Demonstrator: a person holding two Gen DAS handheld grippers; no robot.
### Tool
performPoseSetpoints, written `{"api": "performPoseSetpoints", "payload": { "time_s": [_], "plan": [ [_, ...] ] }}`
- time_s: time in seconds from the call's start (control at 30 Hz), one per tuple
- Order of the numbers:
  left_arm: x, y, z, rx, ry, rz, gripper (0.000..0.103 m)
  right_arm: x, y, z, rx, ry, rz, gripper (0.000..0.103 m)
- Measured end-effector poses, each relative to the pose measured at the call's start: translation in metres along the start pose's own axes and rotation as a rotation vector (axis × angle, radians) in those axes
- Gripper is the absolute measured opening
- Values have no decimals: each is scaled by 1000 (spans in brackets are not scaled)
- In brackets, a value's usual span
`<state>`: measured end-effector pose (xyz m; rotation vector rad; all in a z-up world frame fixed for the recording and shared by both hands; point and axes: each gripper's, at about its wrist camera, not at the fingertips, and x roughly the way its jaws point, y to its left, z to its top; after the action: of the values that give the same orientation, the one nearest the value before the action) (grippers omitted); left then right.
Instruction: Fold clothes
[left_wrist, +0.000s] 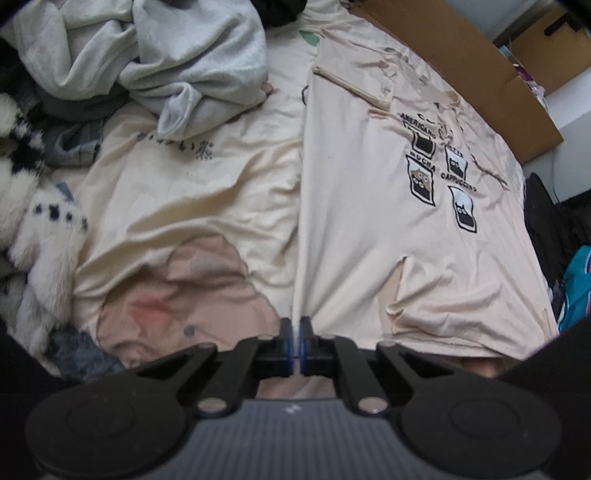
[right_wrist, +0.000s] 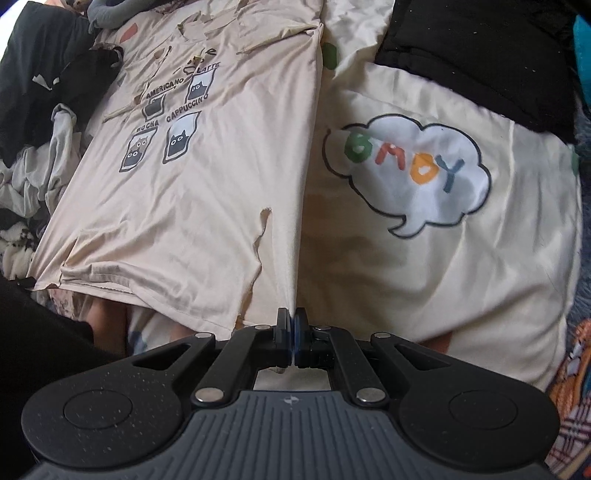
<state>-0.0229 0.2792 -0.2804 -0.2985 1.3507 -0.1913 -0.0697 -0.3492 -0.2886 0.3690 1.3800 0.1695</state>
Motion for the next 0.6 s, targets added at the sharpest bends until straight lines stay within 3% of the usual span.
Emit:
{"api": "performPoseSetpoints", "payload": {
  "time_s": [0.3,0.6],
  "plan": [
    [-23,-4,-8,3,16,0,2,-23,-6,-24,42,39,-11,0],
    [-60,-19,21,14,-70,-33,2,-65,9,8,12,-65,-3,0]
  ]
}}
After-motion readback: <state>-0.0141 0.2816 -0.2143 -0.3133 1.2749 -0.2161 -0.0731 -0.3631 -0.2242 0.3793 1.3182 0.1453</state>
